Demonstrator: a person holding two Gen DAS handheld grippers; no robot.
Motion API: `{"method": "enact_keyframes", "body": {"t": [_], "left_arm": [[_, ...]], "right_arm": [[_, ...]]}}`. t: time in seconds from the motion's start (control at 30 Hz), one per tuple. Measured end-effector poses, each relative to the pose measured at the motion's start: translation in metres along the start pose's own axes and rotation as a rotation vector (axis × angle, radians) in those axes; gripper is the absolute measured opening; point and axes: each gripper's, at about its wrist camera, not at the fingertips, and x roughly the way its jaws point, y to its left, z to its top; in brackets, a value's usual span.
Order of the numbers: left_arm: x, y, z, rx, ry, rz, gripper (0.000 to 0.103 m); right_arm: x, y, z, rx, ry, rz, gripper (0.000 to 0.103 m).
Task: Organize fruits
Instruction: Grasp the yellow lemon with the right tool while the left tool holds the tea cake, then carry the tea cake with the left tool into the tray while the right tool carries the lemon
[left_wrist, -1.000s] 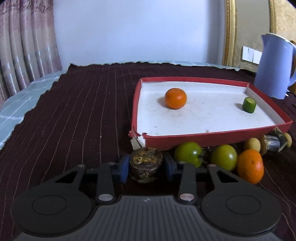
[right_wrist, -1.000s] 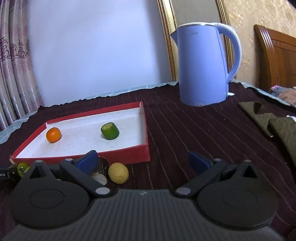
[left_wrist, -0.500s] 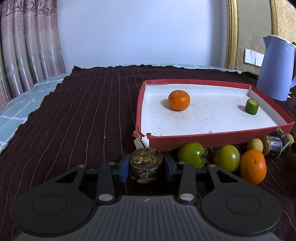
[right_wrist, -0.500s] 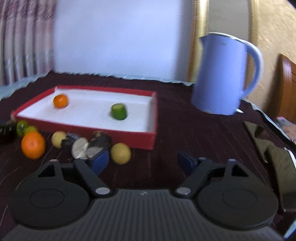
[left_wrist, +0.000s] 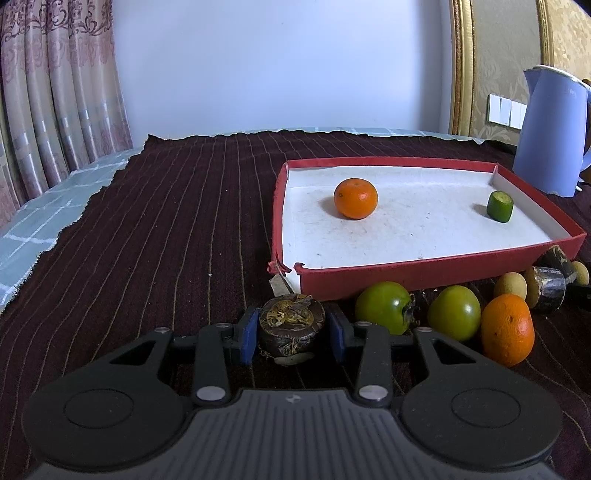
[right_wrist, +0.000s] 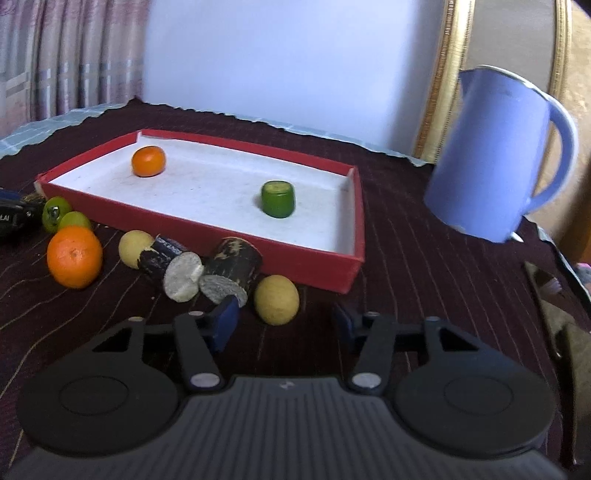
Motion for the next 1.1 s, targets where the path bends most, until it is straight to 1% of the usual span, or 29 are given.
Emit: {"method": "enact_keyframes", "body": {"t": [0.07, 0.13, 0.2, 0.27, 0.47, 0.57, 0.7, 0.8, 0.9, 1.1], "left_arm": [[0.000, -0.001, 0.000, 0.005, -0.002, 0.004, 0.038], [0.000, -0.002, 0.000, 0.007, -0.003, 0.007, 0.038], [0.000, -0.002, 0.000, 0.011, -0.004, 0.010, 0.038], [0.000, -0.003, 0.000, 0.013, -0.006, 0.011, 0.038], [-0.002, -0.004, -0.001, 0.027, -0.018, 0.009, 0.038], [-0.006, 0.000, -0.002, 0.012, -0.034, -0.015, 0.037], [-0.010, 0.004, -0.003, -0.009, -0.045, -0.032, 0.037], [-0.018, 0.004, -0.004, -0.008, -0.097, -0.028, 0.037], [-0.024, 0.002, -0.005, -0.001, -0.125, -0.031, 0.037], [-0.030, -0.010, 0.004, 0.014, -0.147, -0.045, 0.037]], "right_arm": [[0.002, -0.006, 0.002, 0.009, 0.009, 0.067, 0.030], [0.004, -0.010, 0.002, 0.011, 0.010, 0.101, 0.030], [0.004, -0.012, 0.001, 0.012, 0.014, 0.114, 0.030], [0.001, -0.012, 0.000, 0.015, 0.012, 0.101, 0.025], [-0.011, -0.012, -0.006, 0.062, -0.019, 0.062, 0.024], [-0.016, -0.011, -0.008, 0.088, -0.036, 0.041, 0.024], [-0.027, -0.006, -0.005, 0.109, -0.083, 0.053, 0.025], [-0.032, -0.002, -0.001, 0.120, -0.109, 0.067, 0.024], [-0.033, 0.002, 0.001, 0.132, -0.124, 0.077, 0.025], [-0.032, 0.007, 0.008, 0.154, -0.148, 0.091, 0.025]]}}
